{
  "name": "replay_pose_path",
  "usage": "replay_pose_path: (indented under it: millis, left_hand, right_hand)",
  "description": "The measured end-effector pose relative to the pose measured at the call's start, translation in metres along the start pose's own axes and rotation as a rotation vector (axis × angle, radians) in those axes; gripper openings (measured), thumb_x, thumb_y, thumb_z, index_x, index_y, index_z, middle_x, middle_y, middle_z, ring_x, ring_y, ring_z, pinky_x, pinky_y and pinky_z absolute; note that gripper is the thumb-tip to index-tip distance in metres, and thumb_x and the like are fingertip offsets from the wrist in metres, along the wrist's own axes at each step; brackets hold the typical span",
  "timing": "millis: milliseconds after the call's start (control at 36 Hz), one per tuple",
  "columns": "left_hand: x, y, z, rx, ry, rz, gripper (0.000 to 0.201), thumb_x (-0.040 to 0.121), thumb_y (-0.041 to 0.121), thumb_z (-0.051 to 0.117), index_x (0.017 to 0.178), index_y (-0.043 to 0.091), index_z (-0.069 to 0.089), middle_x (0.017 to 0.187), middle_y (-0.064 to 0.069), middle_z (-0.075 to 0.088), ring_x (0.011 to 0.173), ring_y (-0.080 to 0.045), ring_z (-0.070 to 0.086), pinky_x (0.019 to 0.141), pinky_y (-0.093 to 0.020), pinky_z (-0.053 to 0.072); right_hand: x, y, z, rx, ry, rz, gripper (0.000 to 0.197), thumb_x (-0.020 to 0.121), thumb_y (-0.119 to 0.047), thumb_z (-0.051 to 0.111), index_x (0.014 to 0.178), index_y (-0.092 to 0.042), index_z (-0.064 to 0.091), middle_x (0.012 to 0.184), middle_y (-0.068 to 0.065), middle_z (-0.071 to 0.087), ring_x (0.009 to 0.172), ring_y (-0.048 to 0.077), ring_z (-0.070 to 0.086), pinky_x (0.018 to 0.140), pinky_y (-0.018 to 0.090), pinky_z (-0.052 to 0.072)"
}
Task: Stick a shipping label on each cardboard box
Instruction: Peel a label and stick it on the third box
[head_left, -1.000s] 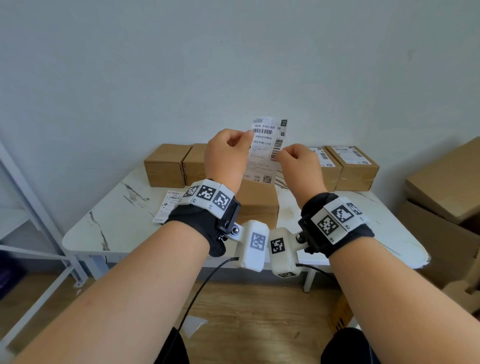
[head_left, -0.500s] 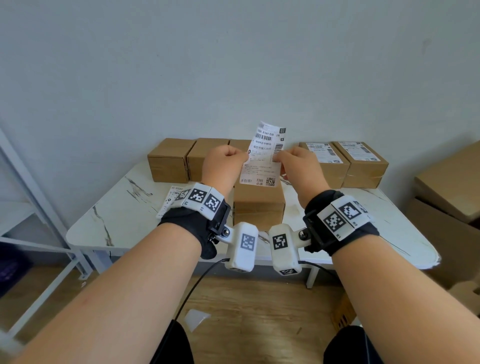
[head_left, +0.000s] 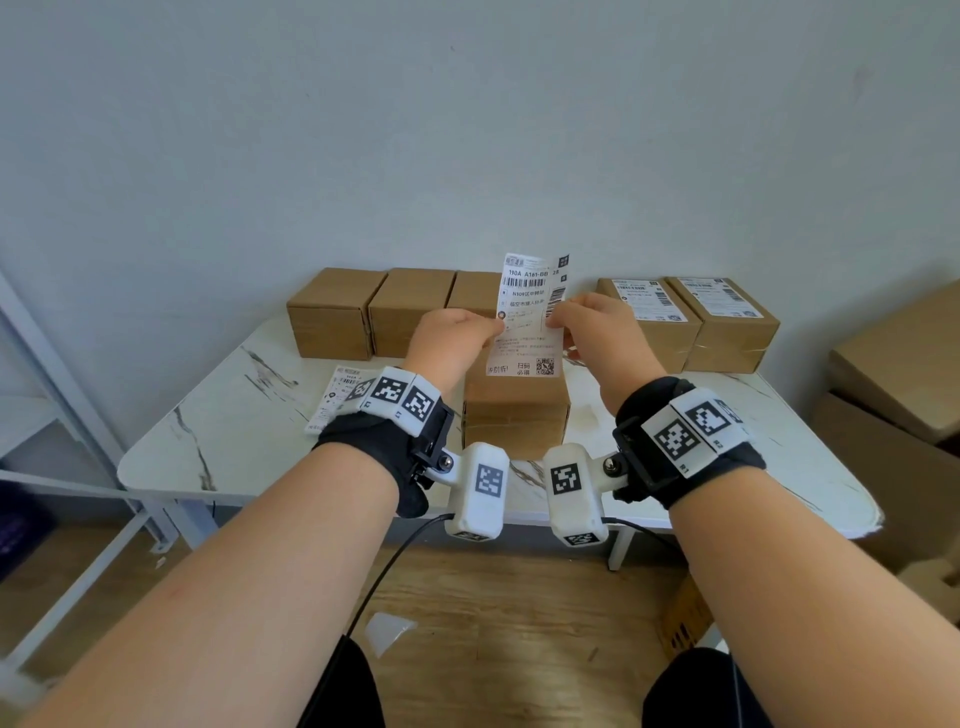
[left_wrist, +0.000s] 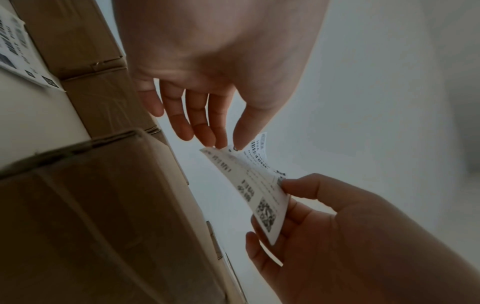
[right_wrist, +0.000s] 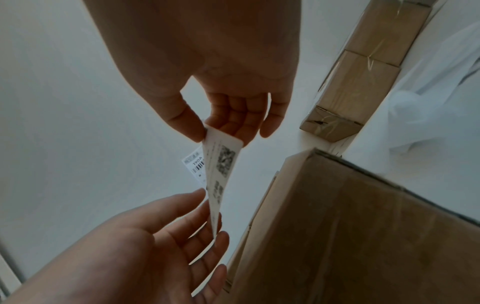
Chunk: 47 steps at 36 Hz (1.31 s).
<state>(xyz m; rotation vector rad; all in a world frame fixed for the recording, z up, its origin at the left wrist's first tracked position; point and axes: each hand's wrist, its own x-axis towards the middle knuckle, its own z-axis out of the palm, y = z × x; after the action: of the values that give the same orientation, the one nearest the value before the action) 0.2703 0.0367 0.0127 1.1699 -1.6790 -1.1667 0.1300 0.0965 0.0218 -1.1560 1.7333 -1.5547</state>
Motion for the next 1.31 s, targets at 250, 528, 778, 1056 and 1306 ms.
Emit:
replay_pose_path:
  millis: [250,528,778,1056,1306]
  left_hand:
    - [0.002,-0.002,-0.004,-0.002,0.018,0.034,0.010,0.093,0.019,0.059,0.092,0.013,0.067,0.102,-0.001,0.069,0.091,-0.014,0.062,0.080,-0.024,0.048]
    - [0.004,-0.003,-0.009,0.047,0.004,0.004,0.011,0.092,0.015,0.060,0.087,0.010,0.068,0.100,-0.007,0.072,0.094,-0.022,0.068,0.089,-0.037,0.055]
    - [0.009,-0.011,-0.005,0.180,0.022,-0.035,0.032,0.086,0.017,0.069,0.117,0.009,0.061,0.120,-0.008,0.065,0.108,-0.025,0.063,0.099,-0.042,0.048]
    - [0.013,-0.022,-0.002,0.257,0.061,-0.015,0.049,0.086,0.021,0.069,0.130,0.009,0.053,0.127,-0.009,0.059,0.108,-0.025,0.063,0.097,-0.043,0.049]
    - [0.014,-0.029,0.004,0.387,0.159,0.047,0.045,0.088,0.026,0.067,0.128,0.013,0.054,0.126,-0.004,0.060,0.111,-0.021,0.059,0.091,-0.031,0.046]
  right_hand:
    - [0.004,0.008,-0.003,-0.050,-0.007,-0.021,0.010,0.089,-0.007,0.058,0.081,-0.009,0.053,0.084,0.004,0.068,0.062,0.008,0.061,0.054,0.015,0.046]
    - [0.008,0.015,0.000,-0.082,0.031,0.001,0.036,0.087,-0.008,0.068,0.116,-0.012,0.048,0.088,-0.002,0.063,0.063,0.010,0.060,0.055,0.017,0.047]
    - [0.010,0.026,0.005,-0.249,0.045,0.015,0.040,0.086,-0.011,0.068,0.120,-0.012,0.048,0.110,0.007,0.065,0.087,0.019,0.066,0.058,0.020,0.046]
    - [0.012,0.031,0.007,-0.326,0.016,0.038,0.042,0.085,-0.012,0.070,0.119,-0.014,0.046,0.107,0.005,0.065,0.090,0.019,0.067,0.063,0.023,0.053]
    - [0.016,0.027,0.009,-0.419,0.022,0.055,0.048,0.082,-0.011,0.072,0.121,-0.011,0.045,0.107,0.004,0.062,0.092,0.021,0.066,0.067,0.025,0.054]
